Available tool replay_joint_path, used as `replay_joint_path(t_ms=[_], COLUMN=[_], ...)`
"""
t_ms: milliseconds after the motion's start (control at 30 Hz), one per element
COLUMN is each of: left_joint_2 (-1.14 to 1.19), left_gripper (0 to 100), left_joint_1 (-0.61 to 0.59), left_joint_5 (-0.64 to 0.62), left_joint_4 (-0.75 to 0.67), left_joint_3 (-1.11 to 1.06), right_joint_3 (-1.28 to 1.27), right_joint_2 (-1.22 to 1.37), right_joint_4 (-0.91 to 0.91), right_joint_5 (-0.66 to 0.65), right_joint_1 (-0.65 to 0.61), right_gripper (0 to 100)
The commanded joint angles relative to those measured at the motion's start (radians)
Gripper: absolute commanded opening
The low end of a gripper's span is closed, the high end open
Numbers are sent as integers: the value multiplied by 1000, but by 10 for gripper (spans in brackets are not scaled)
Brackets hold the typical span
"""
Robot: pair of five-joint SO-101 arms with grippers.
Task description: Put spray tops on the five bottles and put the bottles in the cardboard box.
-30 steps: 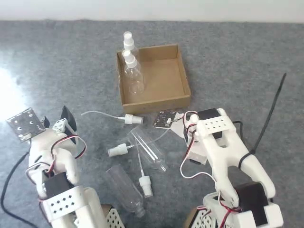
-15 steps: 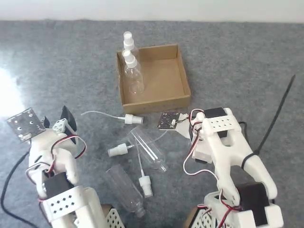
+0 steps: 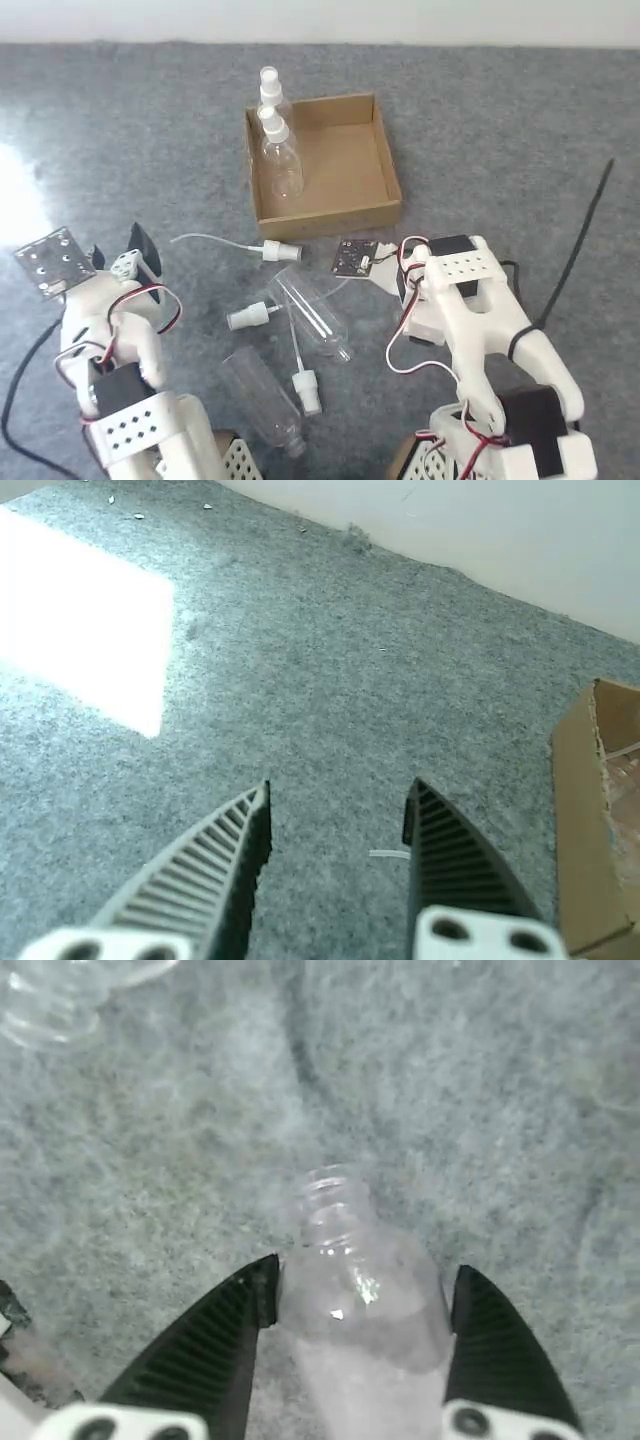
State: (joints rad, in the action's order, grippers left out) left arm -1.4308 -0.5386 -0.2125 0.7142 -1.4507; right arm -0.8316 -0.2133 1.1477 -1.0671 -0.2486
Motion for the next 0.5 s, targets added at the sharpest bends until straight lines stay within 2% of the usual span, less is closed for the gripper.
replay_joint_path(t_ms=[0,300,467], left_joint_2=[-9,-9,-9], left_gripper=[210,210,210], left_joint_1=[-2,-2,-2], left_joint_5=[3,3,3], left_joint_4=[-25,-25,-25], left_joint_3=[8,8,8], right_joint_3=[-2,-3,0], right_joint_2=[-18,-24,-96], right_joint_4=[-16,-15,4], right_joint_5=[-5,0,110], right_joint_1=[12,5,-15], right_gripper=[175,169,169])
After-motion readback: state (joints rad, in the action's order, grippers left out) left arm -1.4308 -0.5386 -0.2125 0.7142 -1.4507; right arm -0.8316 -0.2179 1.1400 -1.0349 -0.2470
